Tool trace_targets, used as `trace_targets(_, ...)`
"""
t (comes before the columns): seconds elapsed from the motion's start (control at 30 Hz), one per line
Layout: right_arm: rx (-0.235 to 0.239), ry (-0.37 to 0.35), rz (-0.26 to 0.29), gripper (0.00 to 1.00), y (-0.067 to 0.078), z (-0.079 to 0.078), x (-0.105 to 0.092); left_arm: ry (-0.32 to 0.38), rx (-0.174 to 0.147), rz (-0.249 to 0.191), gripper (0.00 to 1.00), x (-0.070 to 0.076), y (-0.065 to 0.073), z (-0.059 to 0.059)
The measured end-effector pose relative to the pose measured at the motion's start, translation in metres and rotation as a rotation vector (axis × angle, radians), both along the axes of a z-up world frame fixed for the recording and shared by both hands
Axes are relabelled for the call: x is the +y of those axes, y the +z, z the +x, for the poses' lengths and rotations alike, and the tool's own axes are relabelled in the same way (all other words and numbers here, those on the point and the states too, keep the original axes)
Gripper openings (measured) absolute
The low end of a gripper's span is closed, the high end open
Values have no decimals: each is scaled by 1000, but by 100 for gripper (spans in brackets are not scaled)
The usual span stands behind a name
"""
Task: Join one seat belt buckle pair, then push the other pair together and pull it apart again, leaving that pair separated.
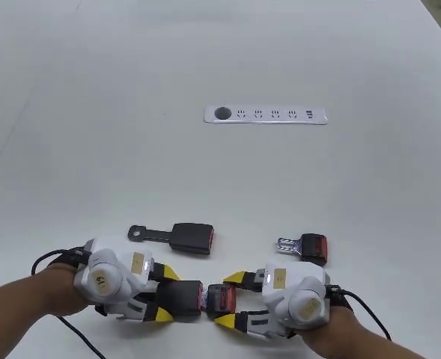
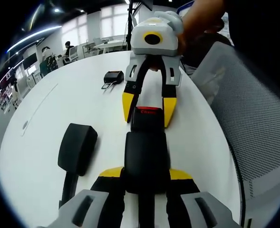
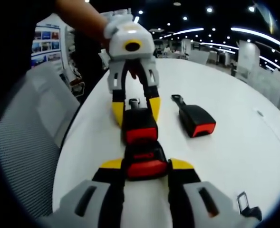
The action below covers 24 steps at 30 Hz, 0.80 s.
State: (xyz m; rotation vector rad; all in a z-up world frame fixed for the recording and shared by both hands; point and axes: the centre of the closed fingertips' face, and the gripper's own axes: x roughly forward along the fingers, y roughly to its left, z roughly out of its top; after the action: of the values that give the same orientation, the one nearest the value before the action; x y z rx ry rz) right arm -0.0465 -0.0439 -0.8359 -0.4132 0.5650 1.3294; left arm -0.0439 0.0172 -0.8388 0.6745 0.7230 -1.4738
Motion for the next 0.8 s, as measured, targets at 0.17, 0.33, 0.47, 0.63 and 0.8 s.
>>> trace_targets(0.17, 1, 24, -13, 36, 1, 0, 0, -10, -1, 10, 34, -1, 0, -1)
trace_targets(0.33, -34, 17, -73, 40, -1, 0, -3, -30, 0, 71, 40, -3, 0, -6)
trace_targets(0.47, -25, -13, -26, 67, 9, 2, -2, 26, 1, 39, 61, -4, 11, -3)
trace_targets(0.63, -49, -78, 19, 87, 27, 16, -9, 117, -32, -45, 75, -6, 34, 13)
trace_targets(0.8, -62, -94, 15, 84, 35, 27, -30, 128, -98, -2, 82, 7, 40, 30)
